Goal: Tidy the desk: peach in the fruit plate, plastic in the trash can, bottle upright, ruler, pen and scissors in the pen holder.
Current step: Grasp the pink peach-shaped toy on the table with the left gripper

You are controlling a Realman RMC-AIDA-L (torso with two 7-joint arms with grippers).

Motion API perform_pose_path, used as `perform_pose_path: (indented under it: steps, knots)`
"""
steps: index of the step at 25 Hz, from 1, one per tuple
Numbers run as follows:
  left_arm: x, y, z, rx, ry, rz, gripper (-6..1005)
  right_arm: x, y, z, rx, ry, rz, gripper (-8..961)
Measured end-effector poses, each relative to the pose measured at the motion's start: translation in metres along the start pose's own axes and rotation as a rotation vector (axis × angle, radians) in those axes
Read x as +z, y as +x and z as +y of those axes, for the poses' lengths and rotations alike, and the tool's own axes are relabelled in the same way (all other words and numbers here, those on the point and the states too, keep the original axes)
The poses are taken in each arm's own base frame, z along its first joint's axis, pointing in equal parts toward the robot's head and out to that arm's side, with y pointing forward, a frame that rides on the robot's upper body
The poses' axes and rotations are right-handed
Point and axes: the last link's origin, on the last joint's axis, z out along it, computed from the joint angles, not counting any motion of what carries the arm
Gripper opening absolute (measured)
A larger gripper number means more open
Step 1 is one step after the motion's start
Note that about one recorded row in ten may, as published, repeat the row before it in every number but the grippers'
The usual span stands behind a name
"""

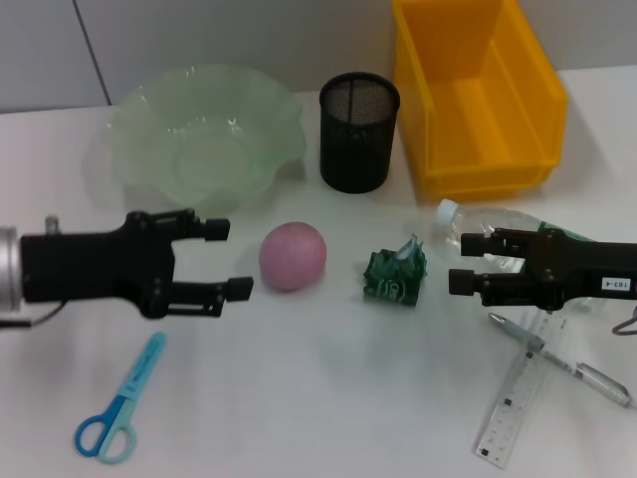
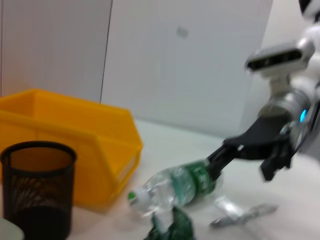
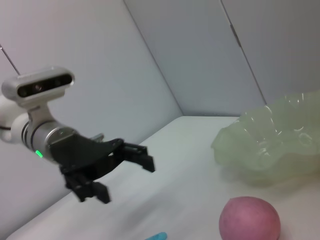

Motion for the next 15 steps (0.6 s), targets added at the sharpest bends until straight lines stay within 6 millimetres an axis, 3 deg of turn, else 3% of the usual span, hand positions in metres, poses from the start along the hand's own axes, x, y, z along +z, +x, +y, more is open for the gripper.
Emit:
perform_pose_path:
  steps: [6, 8, 15]
  knots:
    - [0.008, 0.009, -0.011, 0.066, 0.021, -0.068, 789, -0.001, 0.001, 0.000, 0.003, 0.002, 0.000, 835]
    - [0.039, 0.022, -0.030, 0.199, 0.047, -0.226, 786, -0.001, 0.002, 0.000, 0.004, 0.004, 0.000, 835]
    - [0.073, 0.022, -0.037, 0.294, 0.069, -0.327, 777, -0.002, 0.001, -0.002, 0.001, 0.014, 0.000, 834]
